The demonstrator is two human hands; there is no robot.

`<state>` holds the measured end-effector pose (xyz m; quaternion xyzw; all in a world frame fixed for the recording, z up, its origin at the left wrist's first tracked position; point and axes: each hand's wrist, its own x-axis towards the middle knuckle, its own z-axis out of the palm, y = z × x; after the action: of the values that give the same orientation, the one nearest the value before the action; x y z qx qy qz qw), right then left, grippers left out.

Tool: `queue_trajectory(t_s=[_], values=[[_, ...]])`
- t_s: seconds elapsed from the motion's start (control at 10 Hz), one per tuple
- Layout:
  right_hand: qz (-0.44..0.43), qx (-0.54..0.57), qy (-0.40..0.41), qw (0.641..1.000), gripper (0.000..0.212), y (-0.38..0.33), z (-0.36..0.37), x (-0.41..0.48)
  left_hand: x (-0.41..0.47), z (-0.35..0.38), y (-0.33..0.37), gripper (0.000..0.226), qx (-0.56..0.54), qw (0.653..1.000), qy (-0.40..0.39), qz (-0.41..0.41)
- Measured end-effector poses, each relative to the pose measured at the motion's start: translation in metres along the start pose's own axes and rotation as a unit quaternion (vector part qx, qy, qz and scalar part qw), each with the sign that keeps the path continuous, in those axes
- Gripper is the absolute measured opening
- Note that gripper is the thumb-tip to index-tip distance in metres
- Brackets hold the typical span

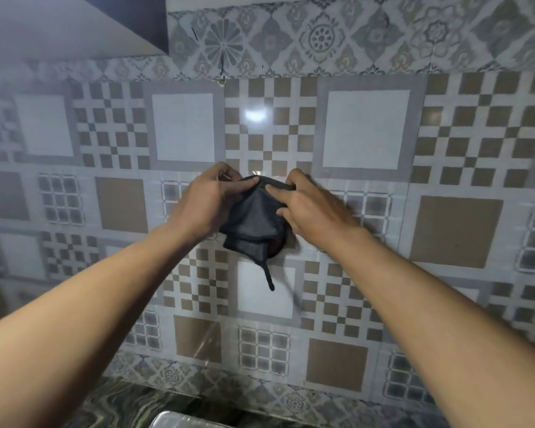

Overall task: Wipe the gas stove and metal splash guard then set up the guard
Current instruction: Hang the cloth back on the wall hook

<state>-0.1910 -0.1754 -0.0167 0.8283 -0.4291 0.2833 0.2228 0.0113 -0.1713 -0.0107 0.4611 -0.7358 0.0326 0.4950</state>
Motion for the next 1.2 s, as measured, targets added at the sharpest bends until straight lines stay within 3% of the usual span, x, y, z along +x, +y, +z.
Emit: queue_trajectory(t_s=[0.1,0.3,0.4,0.7,1.2], values=[[0.022,0.007,-0.011,1.0,0.047,-0.005,-0.003,-0.001,-0.006,0.002,-0.017,0.03,0.131,0.983,0.017,0.129],[0.021,0.042,-0.041,0.998,0.038,-0.008,-0.01,0.001,-0.005,-0.009,-0.014,0.042,0.023,0.997,-0.049,0.062],[0.041,0.069,-0.081,0.994,0.044,-0.01,-0.021,0.002,-0.002,-0.016,-0.009,0.043,0.033,0.995,-0.084,0.032],[0.081,0.142,-0.094,0.982,0.049,-0.007,-0.032,-0.011,0.0,-0.042,0.003,0.035,0.106,0.978,-0.18,-0.017],[0.09,0.149,-0.031,0.984,0.04,-0.027,-0.06,-0.025,-0.015,-0.046,0.026,0.032,0.104,0.986,-0.126,-0.016]])
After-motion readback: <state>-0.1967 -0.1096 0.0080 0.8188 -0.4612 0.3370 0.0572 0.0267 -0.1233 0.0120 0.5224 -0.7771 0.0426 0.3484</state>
